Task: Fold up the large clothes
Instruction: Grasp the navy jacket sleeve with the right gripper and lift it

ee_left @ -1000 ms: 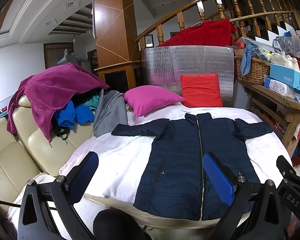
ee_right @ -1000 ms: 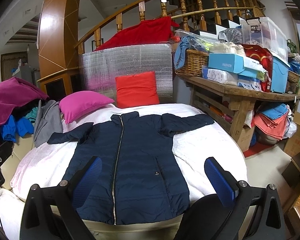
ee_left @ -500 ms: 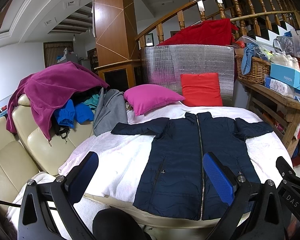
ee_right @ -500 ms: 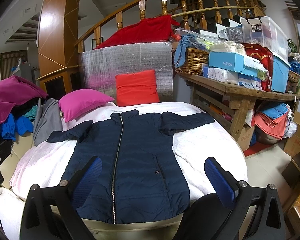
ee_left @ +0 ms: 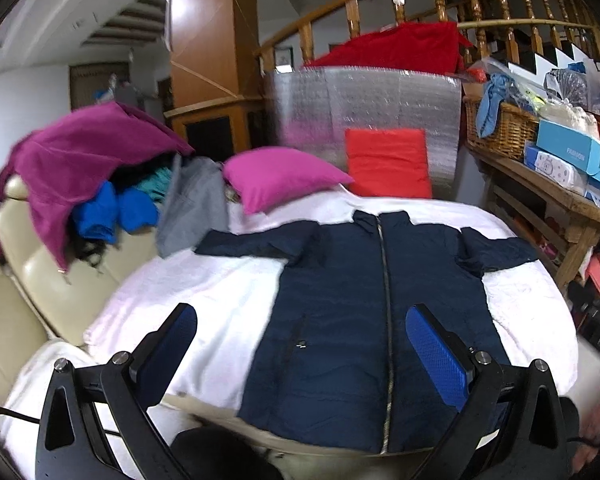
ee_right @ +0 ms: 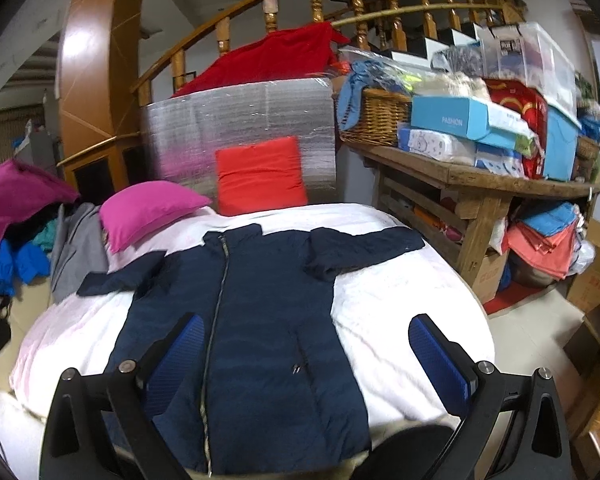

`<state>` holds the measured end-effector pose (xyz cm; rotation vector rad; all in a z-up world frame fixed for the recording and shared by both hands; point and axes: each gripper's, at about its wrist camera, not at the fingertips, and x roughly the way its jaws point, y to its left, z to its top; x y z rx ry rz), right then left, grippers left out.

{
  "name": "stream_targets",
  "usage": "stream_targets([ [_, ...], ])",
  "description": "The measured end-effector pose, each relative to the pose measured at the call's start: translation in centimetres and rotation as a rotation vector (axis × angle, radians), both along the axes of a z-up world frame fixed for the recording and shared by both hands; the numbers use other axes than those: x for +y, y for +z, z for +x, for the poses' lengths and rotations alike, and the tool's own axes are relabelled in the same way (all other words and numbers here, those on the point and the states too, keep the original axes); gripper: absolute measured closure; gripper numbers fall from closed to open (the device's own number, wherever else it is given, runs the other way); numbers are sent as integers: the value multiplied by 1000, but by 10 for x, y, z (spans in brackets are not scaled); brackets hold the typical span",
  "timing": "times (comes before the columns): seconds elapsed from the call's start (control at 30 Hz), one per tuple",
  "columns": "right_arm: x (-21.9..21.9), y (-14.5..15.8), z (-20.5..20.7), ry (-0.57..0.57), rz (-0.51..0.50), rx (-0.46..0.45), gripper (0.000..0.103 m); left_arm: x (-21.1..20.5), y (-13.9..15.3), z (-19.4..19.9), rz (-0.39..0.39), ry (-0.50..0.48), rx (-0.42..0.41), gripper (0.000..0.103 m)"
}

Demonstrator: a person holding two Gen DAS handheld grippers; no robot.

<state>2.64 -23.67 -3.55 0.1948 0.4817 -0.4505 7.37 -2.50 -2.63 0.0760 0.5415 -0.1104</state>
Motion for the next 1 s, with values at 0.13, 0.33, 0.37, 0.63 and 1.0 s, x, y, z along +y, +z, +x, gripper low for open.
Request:
stream_targets([
  [0.13,-69,-12,41,-56,73,17,0,-29,-23,65,68,5,40,0],
  [0.33,-183,-57,109,-99,269,37,0,-63,-77,168,75,-8,138,0],
  [0.37,-209,-71,127,-105,330,30,0,-66,-84,182,64,-7,156,0],
  [0.63,-345,-156,211,-133,745,-109,0,-96,-139,269,22,79,139,0],
  [1.0,-416,-246,290,-252,920,-51,24,-111,-172,309,39,105,206,0],
])
